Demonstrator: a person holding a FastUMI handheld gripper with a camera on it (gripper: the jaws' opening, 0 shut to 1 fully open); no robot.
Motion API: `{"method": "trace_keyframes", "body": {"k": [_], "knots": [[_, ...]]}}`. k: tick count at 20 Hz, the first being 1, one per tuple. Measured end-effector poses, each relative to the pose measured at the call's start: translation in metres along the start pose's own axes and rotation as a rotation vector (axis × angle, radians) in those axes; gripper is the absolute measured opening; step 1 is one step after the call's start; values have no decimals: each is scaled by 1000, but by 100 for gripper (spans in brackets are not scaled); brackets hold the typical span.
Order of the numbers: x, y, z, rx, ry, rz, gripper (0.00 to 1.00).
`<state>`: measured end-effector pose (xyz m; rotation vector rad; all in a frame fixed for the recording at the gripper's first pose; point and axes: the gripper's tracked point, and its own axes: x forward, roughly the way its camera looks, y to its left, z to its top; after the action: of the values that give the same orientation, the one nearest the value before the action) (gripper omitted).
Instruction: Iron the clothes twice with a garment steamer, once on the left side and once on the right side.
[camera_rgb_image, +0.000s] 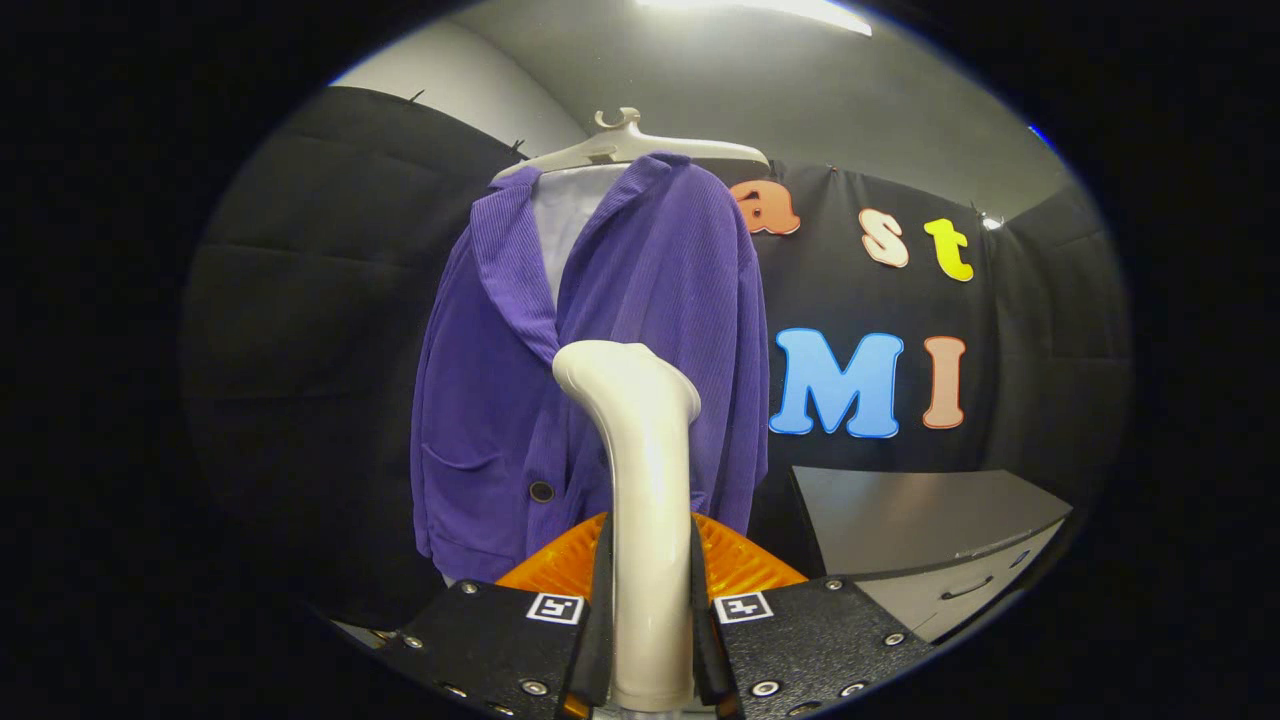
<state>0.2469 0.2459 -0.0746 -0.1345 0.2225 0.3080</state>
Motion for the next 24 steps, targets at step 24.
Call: {"method": "trace_keyframes", "body": {"k": [24], "knots": [[-41,29,-231,-39,348,10,33]]}}
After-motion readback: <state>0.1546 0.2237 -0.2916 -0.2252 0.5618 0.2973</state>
